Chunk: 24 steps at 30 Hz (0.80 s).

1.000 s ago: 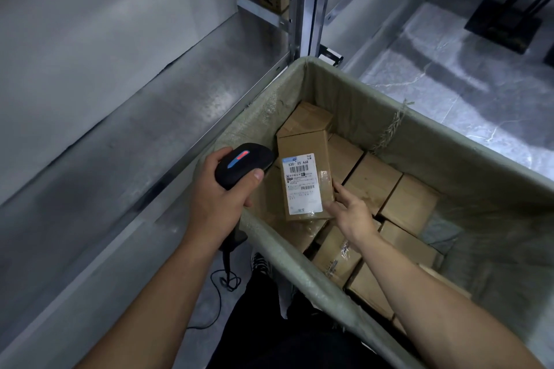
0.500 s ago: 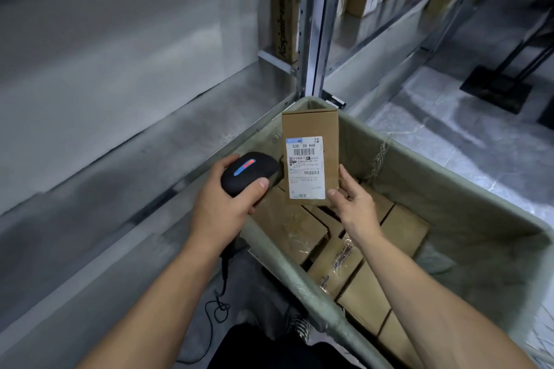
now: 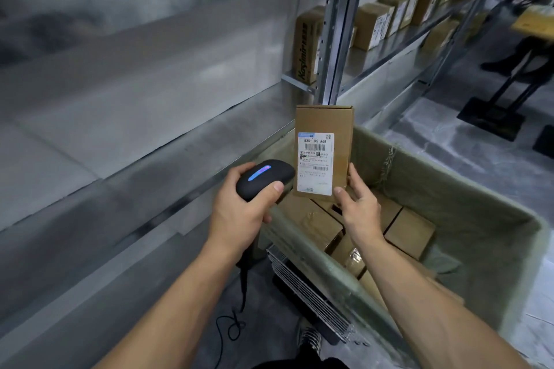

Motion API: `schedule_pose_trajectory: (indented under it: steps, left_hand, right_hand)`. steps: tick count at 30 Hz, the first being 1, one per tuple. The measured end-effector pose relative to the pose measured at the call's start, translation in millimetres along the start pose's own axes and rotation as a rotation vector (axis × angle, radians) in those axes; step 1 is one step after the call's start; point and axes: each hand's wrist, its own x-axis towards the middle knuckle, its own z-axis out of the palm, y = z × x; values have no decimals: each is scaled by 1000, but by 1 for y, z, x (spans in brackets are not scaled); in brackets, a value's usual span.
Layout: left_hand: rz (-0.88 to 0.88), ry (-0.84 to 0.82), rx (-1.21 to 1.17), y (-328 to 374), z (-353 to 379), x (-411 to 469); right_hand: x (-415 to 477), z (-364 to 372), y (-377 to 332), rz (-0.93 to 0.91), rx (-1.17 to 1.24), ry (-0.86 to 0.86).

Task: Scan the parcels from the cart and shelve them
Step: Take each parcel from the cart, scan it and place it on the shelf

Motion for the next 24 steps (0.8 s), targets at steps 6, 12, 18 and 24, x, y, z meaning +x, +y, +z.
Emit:
schedule_pose_trajectory:
  steps: [6,12,18,24]
  left_hand:
    - [45,-10,-28,5,-37,-38]
    - [133,20,-21,23,-70,-56]
    - [223,65,-63,53,-99,-57]
    - [310,136,-59,82,-123,-57]
  right_hand:
    - [-43,9,-18,-38,55,27]
    - [-70,14,-53,-103,140,16]
    - [-74,19,-96,-208,205,-4]
    - [-72,26,-145,-332,261,-50]
